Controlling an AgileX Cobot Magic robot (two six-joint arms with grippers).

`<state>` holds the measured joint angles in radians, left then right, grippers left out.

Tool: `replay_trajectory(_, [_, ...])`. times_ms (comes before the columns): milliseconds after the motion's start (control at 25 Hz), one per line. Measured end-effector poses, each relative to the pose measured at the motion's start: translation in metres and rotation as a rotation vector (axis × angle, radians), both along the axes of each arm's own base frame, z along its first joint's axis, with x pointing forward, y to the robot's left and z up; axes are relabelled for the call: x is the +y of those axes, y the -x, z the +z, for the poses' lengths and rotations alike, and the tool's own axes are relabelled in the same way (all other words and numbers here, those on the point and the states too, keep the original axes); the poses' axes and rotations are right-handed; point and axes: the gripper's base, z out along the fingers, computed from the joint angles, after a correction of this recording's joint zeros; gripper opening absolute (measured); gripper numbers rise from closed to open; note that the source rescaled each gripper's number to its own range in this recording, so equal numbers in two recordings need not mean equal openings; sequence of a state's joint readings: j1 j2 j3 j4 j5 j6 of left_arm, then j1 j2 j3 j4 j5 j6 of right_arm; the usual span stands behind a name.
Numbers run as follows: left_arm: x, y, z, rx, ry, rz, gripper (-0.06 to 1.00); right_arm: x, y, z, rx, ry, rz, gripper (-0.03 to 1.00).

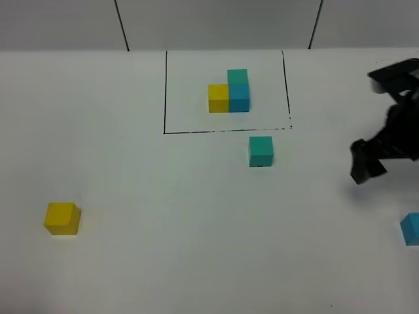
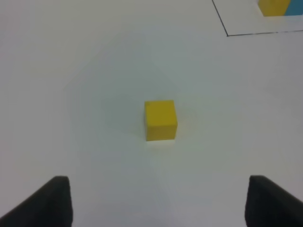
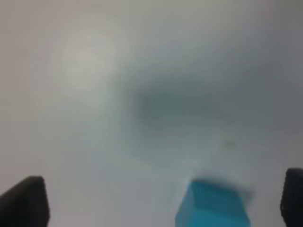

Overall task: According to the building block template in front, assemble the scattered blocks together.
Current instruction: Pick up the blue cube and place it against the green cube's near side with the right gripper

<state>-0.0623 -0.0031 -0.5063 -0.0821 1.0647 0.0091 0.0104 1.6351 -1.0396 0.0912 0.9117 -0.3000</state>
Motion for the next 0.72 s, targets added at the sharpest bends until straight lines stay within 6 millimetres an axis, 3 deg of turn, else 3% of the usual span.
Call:
replay_trajectory(120, [0.000,0.000,0.000,0.000,0.000,0.000,0.62,-0.023,0.042,0.006,-0.019,0.030,-0.118,0.97])
replay_trajectory(280, [0.000,0.000,0.000,0.000,0.000,0.000,0.62,-0.032,0.074,0.003,-0.019,0.026,-0.205,0.95])
replay_trajectory(480, [0.000,0.000,0.000,0.000,0.000,0.000,0.62,-0.034,0.084,-0.019,-0.052,0.008,-0.263,0.94])
replay_trajectory(720, [0.000,0.000,0.000,0.000,0.000,0.000,0.62,-0.044,0.073,-0.042,-0.050,0.012,-0.298,0.94])
